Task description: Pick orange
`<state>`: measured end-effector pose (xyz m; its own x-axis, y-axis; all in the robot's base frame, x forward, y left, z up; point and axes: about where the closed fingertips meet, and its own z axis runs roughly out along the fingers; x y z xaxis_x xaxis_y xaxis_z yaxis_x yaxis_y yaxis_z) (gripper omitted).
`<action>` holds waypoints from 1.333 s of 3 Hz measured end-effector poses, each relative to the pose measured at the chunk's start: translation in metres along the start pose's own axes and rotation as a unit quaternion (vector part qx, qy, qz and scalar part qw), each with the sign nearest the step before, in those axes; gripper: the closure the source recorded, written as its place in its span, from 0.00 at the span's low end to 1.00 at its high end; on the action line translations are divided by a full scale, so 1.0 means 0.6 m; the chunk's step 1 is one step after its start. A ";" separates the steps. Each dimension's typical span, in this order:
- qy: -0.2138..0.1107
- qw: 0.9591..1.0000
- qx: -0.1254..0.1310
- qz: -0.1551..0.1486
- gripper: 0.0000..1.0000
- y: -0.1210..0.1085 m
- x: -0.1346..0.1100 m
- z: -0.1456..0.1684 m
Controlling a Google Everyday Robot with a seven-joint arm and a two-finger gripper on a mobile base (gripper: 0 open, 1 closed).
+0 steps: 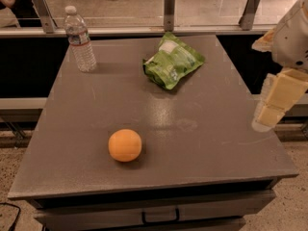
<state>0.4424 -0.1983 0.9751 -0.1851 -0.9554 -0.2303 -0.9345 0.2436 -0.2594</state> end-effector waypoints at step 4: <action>-0.118 0.988 -0.060 -0.085 0.00 0.071 -0.242 0.140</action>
Offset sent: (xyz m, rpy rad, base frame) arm 0.0220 0.1301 -0.0352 0.1541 -0.0128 0.2048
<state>0.4552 -0.0351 0.9187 0.0400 -0.9117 -0.4089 -0.9781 0.0479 -0.2027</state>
